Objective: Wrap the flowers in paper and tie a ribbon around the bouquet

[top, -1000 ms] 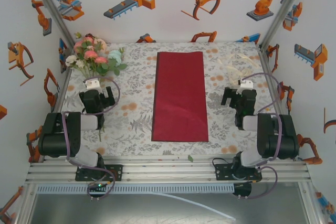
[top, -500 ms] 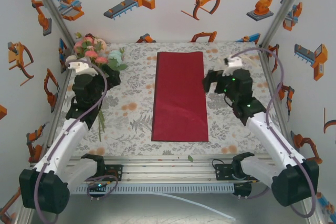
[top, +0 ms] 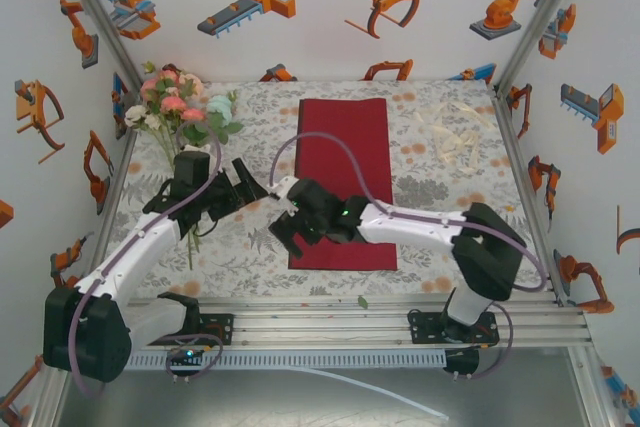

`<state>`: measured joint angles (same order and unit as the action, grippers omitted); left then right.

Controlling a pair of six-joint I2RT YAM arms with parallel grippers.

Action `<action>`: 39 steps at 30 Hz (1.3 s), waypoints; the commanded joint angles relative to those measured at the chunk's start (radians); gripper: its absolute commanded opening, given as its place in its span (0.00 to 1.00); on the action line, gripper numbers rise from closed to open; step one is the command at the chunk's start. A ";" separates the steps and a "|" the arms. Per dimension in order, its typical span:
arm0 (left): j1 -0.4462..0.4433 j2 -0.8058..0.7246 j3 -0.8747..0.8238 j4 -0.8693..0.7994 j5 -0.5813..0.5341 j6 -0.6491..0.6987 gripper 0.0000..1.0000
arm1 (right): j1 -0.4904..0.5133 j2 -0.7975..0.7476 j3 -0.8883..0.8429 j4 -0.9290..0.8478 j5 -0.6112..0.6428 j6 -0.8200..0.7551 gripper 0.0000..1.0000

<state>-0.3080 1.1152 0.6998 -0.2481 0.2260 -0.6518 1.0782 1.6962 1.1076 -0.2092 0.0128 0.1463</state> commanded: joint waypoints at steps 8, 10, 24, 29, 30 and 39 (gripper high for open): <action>-0.006 -0.011 -0.042 -0.044 -0.023 -0.006 0.97 | 0.048 0.142 0.039 -0.055 0.008 -0.097 0.93; -0.006 -0.007 -0.046 -0.043 -0.031 -0.010 0.97 | 0.049 0.156 0.037 -0.054 0.017 -0.096 0.84; -0.006 -0.019 -0.038 -0.048 0.013 -0.034 0.97 | 0.015 0.067 0.004 0.008 -0.049 -0.057 0.16; -0.006 -0.017 -0.055 -0.034 0.105 -0.105 0.97 | -0.025 0.020 -0.027 0.054 -0.107 -0.003 0.20; -0.006 -0.018 -0.064 -0.028 0.120 -0.126 0.97 | -0.032 0.010 -0.035 0.066 -0.121 0.009 0.19; -0.013 0.050 -0.208 0.329 0.251 -0.553 0.83 | -0.061 -0.058 -0.112 0.156 -0.195 0.053 0.01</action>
<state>-0.3138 1.1290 0.5198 -0.1001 0.4152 -1.0103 1.0222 1.6665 1.0134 -0.1040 -0.1394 0.1726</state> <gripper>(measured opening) 0.846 0.018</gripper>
